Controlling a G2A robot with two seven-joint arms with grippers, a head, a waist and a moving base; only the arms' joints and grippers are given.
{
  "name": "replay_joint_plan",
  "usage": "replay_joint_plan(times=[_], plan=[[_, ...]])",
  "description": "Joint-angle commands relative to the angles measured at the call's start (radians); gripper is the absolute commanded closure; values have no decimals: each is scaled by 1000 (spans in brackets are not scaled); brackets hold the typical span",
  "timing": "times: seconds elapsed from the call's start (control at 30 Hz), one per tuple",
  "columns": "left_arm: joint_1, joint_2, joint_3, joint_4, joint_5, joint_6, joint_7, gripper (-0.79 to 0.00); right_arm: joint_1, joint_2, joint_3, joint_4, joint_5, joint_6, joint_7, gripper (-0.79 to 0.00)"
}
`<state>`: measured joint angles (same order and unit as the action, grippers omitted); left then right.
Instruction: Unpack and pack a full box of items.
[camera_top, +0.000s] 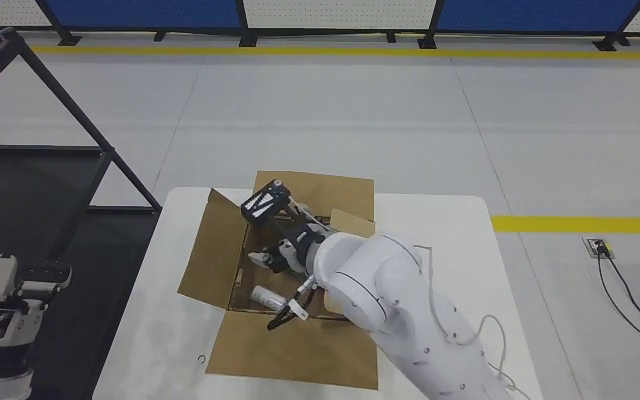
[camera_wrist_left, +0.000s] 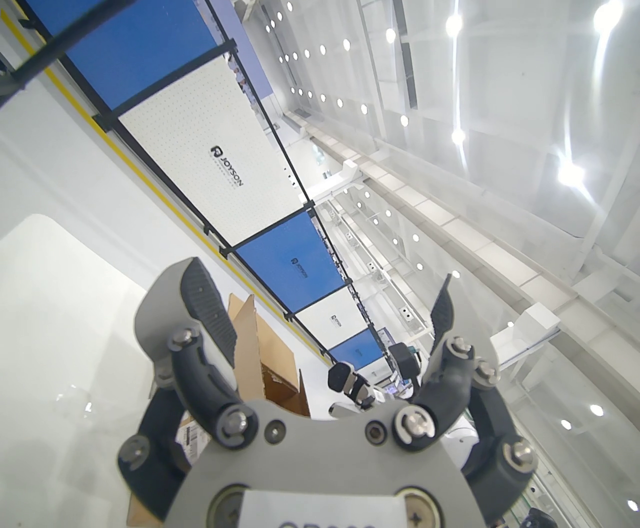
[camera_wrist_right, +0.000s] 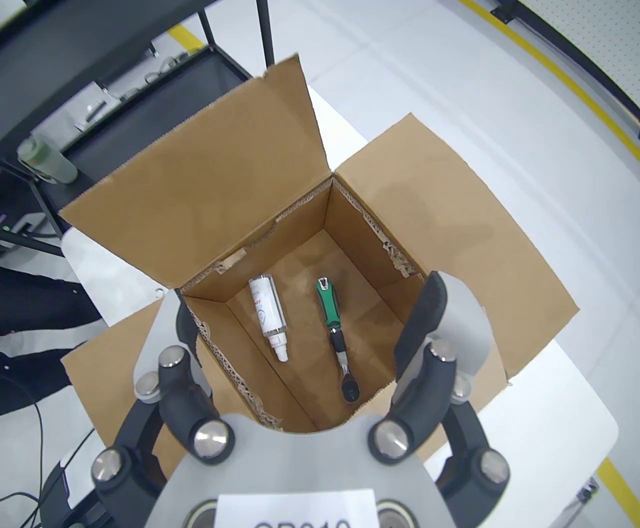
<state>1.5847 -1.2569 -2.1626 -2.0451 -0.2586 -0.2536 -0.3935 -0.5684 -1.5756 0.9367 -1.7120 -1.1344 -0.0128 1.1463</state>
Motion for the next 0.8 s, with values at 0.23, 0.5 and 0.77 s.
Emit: replay_joint_plan(times=[0.23, 0.5, 0.77], plan=[[-77, 25, 151, -4, 129, 105, -221, -785, -144, 28, 209, -119, 213, -60, -76, -785], [-105, 43, 238, -2, 257, 132, -341, -785, -252, 57, 347, -182, 354, -137, -51, -785], [-111, 51, 303, -26, 305, 122, -338, -785, -282, 76, 410, -150, 446, -133, -26, -785]])
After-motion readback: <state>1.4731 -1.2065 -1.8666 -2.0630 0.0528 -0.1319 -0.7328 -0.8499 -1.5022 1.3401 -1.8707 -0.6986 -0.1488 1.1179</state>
